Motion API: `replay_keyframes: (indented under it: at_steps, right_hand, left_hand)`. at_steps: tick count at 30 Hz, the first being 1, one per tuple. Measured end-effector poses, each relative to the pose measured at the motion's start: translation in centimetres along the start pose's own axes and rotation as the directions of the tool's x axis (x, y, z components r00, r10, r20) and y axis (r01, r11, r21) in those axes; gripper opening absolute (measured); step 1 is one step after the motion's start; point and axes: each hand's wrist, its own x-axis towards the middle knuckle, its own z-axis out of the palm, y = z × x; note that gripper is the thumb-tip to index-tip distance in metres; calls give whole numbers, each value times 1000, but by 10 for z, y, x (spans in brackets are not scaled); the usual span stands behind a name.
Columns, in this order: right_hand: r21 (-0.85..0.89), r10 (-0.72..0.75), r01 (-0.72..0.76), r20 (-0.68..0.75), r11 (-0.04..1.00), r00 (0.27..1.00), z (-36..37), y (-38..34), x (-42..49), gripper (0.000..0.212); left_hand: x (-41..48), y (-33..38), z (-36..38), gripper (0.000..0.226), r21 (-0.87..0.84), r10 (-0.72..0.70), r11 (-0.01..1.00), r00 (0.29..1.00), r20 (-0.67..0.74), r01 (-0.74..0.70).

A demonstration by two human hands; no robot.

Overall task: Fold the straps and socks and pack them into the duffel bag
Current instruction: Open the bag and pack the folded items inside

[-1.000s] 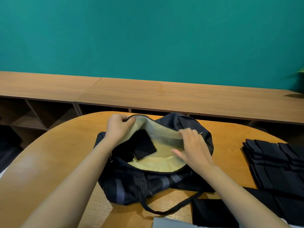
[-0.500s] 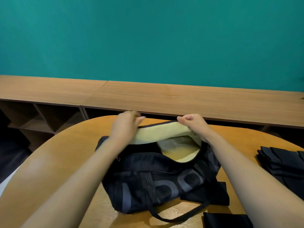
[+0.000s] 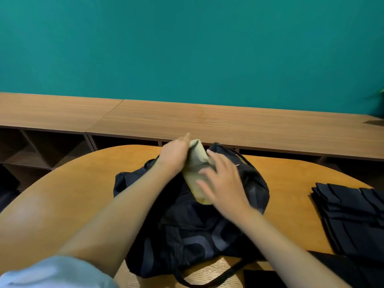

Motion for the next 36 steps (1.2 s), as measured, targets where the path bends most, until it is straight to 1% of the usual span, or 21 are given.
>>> replay_keyframes:
  at_steps: [1,2,3,5,6,7,9,11,13,15,16,18,19,20,21,23,26,30,32,34,36]
  right_hand:
    - [-79,-80,86,81,993,994,2,-10,-11,34]
    - [-141,-124,154,201,978,972,7,-14,-19,41]
    - [-194,-125,194,321,962,939,10,-17,-24,51]
    - [-236,-58,224,555,946,830,14,-19,-27,75]
    - [-240,-47,240,608,941,792,12,-19,-28,77]
    - [-233,-61,260,625,937,779,8,-17,-29,71]
    - [-190,-175,337,572,922,801,0,-11,-36,47]
    - [-148,-222,333,493,931,841,-13,-4,-51,42]
    - [-123,-237,325,458,938,857,-19,1,-73,38]
    - [-135,-214,313,481,940,850,-20,2,-90,35]
    - [-147,-191,290,472,945,861,-20,2,-95,35]
    - [-162,-122,212,441,964,889,-22,0,-98,39]
    - [-158,-89,169,421,973,903,-24,-1,-99,40]
    - [-148,-63,133,403,980,913,-26,-2,-100,41]
    - [-132,-38,97,393,986,919,-28,-4,-101,44]
    - [-64,11,14,376,998,927,-31,-6,-100,52]
    - [65,98,-130,364,989,926,-40,-7,-88,63]
    - [187,159,-217,281,958,946,-63,6,-66,62]
    - [229,190,-232,191,945,963,-81,19,-55,59]
    - [207,192,-209,99,956,976,-99,31,-48,59]
    - [176,188,-192,40,966,981,-115,43,-47,60]
  left_hand:
    - [5,-3,-2,48,-21,-26,999,1000,-13,25]
    - [10,-6,-3,44,-34,-51,998,998,-26,50]
    - [15,-8,-5,40,-48,-75,996,997,-33,74]
    - [22,-12,-11,33,-88,-106,991,993,-56,101]
    - [25,-15,-15,31,-115,-123,987,990,-75,114]
    - [27,-18,-19,31,-152,-144,980,985,-94,129]
    - [31,-25,-24,36,-255,-193,954,973,-127,156]
    - [31,-28,-22,36,-336,-230,924,966,-116,179]
    - [28,-24,-13,26,-373,-185,914,982,-35,159]
    - [19,-11,0,12,-416,-71,904,994,82,99]
    - [13,-4,3,19,-440,-4,895,989,146,69]
    - [3,3,6,46,-484,82,873,961,264,58]
    - [1,4,7,51,-513,97,855,951,293,71]
    - [-1,4,8,49,-534,94,841,948,303,87]
    - [-2,4,8,46,-547,81,833,958,276,88]
    - [-2,8,7,47,-572,7,815,985,170,93]
    - [2,20,-3,51,-626,-128,768,990,52,132]
    - [20,37,-33,52,-657,-141,749,989,-30,87]
    - [32,48,-50,50,-652,-135,757,987,-82,49]
    - [42,60,-66,52,-663,-147,748,982,-115,35]
    - [51,75,-76,56,-664,-163,748,975,-149,23]
